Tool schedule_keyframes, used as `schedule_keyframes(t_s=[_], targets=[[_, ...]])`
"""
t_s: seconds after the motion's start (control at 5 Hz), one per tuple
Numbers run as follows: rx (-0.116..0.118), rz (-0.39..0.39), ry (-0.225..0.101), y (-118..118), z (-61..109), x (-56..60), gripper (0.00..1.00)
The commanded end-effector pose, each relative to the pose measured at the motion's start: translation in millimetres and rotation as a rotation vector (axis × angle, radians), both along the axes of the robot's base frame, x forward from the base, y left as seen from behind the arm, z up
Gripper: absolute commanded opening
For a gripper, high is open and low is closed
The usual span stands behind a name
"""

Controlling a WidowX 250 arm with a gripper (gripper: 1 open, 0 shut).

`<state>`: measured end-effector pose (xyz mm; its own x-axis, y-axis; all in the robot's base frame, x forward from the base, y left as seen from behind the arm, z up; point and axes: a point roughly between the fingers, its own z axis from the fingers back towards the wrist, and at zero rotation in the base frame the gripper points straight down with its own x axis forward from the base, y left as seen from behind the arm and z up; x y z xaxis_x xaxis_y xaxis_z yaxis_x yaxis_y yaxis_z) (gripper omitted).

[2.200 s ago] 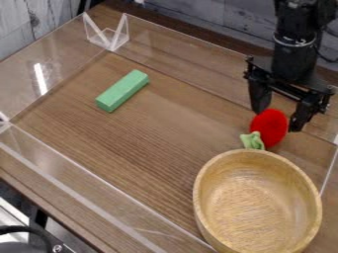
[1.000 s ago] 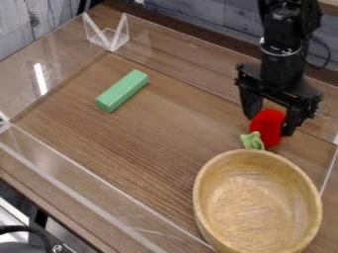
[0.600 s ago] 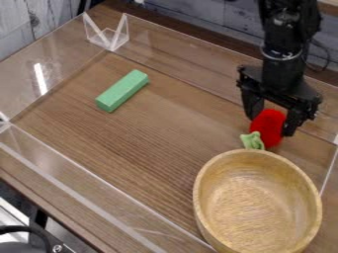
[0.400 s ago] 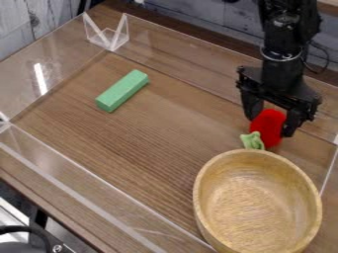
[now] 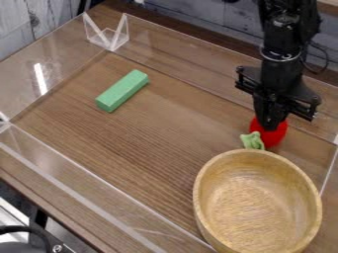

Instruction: Move the red object to the left side of the table

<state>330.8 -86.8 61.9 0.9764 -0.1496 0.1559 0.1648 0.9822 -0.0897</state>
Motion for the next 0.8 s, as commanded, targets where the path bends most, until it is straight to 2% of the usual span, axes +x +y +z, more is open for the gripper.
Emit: schedule_keyframes(t_s=[0.0, 0.2, 0.4, 0.6], targets=[[-0.030, 0.011, -0.114, 6.8, 47.1, 6.6, 0.00], [-0.043, 0.041, -0.163, 24.1, 76.8, 5.1, 0.00], [-0.043, 0.089, -0.201, 50.6, 97.4, 9.3, 0.00], [-0.032, 0.066, -0.184, 38.5, 80.1, 13.2, 1.00]])
